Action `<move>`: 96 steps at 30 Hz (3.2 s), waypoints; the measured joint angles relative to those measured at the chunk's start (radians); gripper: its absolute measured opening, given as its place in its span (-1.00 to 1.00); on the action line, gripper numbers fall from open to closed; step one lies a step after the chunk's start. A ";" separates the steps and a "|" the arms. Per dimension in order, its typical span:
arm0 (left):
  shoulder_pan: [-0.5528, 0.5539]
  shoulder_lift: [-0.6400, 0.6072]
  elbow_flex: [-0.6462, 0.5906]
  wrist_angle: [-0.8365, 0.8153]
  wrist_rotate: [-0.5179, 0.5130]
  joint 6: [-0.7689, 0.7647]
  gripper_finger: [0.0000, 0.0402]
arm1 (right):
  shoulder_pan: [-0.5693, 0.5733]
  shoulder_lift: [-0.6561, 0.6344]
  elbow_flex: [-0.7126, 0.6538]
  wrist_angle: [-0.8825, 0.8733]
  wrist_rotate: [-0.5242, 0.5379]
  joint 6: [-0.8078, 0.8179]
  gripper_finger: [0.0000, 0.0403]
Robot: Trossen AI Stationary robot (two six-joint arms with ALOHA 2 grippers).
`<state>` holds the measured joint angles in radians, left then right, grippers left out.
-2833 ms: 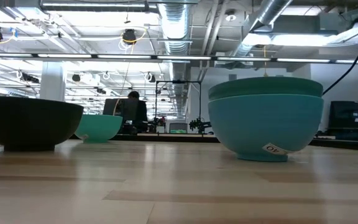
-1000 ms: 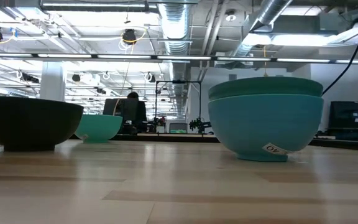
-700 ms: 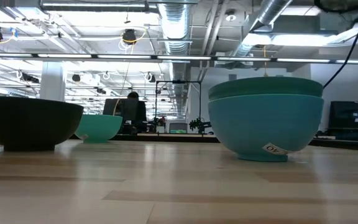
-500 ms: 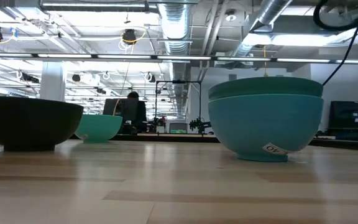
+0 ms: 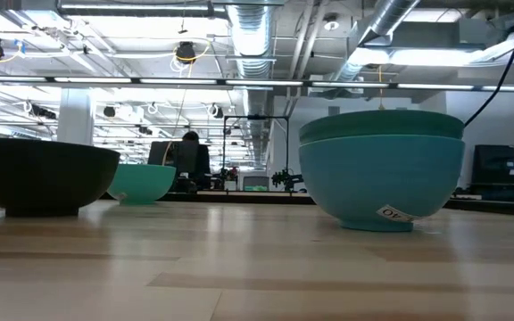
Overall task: Nest bowls inside each other
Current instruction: Stack the bottom black bowl on top of the green bowl
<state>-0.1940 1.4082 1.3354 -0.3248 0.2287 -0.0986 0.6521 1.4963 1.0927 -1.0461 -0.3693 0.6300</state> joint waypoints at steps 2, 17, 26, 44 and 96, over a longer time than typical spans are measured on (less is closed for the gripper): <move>-0.001 0.000 0.000 -0.001 0.000 0.000 -0.52 | 0.000 0.000 0.006 0.003 0.002 0.001 -0.74; 0.009 0.000 0.000 0.001 0.003 0.014 -0.52 | -0.038 0.004 -0.013 -0.018 -0.100 0.027 -0.74; 0.014 0.000 0.000 0.001 0.027 0.021 -0.52 | -0.101 0.004 -0.021 -0.034 -0.098 -0.024 -0.74; 0.019 0.000 0.000 0.001 0.029 0.025 -0.52 | -0.106 0.019 -0.022 -0.070 0.076 -0.050 -0.07; 0.055 -0.028 0.029 -0.072 -0.038 0.012 -0.52 | -0.390 -0.027 0.268 -0.203 0.400 0.149 -0.95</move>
<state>-0.1386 1.3801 1.3639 -0.3969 0.1912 -0.0867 0.2619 1.4692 1.3606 -1.2495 0.0307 0.7785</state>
